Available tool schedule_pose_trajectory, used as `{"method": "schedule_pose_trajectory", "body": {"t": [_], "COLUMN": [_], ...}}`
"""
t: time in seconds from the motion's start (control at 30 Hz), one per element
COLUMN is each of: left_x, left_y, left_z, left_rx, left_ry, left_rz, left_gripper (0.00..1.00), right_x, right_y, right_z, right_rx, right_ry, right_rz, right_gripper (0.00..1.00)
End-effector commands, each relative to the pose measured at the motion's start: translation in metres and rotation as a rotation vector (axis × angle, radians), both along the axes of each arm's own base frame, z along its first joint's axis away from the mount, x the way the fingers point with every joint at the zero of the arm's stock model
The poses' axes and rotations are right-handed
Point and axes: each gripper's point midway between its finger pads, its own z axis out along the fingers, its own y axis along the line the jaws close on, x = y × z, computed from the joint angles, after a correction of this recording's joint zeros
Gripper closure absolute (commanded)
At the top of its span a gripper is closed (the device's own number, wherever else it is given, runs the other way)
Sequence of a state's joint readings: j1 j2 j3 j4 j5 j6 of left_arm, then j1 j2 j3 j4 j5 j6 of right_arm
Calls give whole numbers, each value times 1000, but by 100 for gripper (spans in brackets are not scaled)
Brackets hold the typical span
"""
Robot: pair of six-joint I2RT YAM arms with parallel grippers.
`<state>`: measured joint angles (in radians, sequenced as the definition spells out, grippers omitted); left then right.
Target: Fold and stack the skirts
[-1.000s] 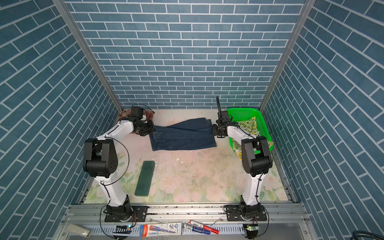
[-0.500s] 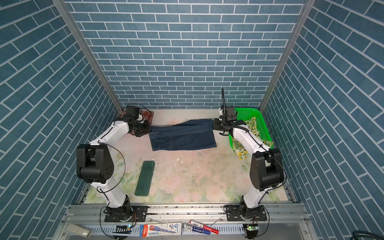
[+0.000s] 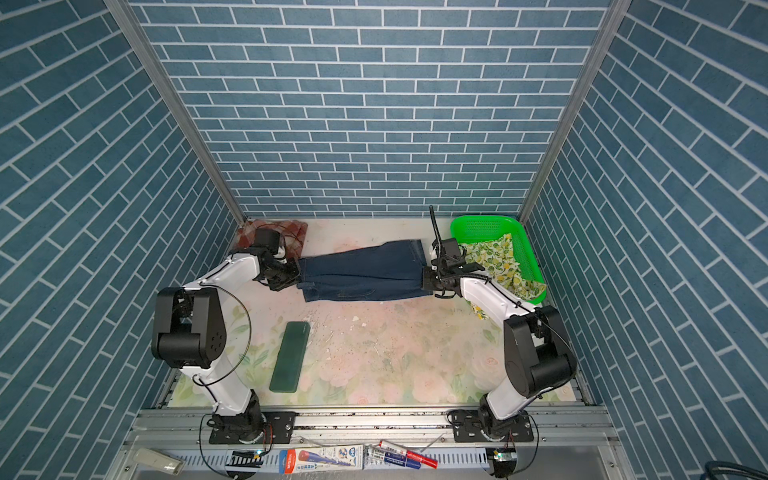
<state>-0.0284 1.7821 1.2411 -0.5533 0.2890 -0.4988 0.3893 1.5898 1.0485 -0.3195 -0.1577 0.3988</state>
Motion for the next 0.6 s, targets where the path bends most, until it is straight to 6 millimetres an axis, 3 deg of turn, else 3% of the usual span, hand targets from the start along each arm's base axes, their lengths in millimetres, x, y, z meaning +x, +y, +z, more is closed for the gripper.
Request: {"method": "schedule_pose_trajectory", "body": {"t": [0.0,0.17,0.3,0.33,0.43,0.47,0.57], "left_x": [-3,-16,-27,-29,-27,-25,-18], "left_y": [6,5,7,8,11,12,17], "left_z": [-14,-30,-41,-43,-37,-31,-11], "left_rx": [10,6,18,23,44,50,78], "left_ry": [15,53,90,100,90,72,20], "left_rz": [17,22,28,30,38,40,47], "left_gripper": [100,100,99,91,50,41,25], "right_x": [-6,-7,-6,-6,-4,-3,2], "right_y": [-8,-11,-11,-11,-12,-13,-12], "right_z": [-30,-61,-66,-65,-55,-48,-27], "right_rx": [-21,-63,-79,-85,-93,-93,-84], "right_ry": [47,107,130,132,112,96,47], "right_rz": [-46,-43,-38,-34,-29,-27,-28], "right_gripper": [100,100,99,94,75,67,54]}}
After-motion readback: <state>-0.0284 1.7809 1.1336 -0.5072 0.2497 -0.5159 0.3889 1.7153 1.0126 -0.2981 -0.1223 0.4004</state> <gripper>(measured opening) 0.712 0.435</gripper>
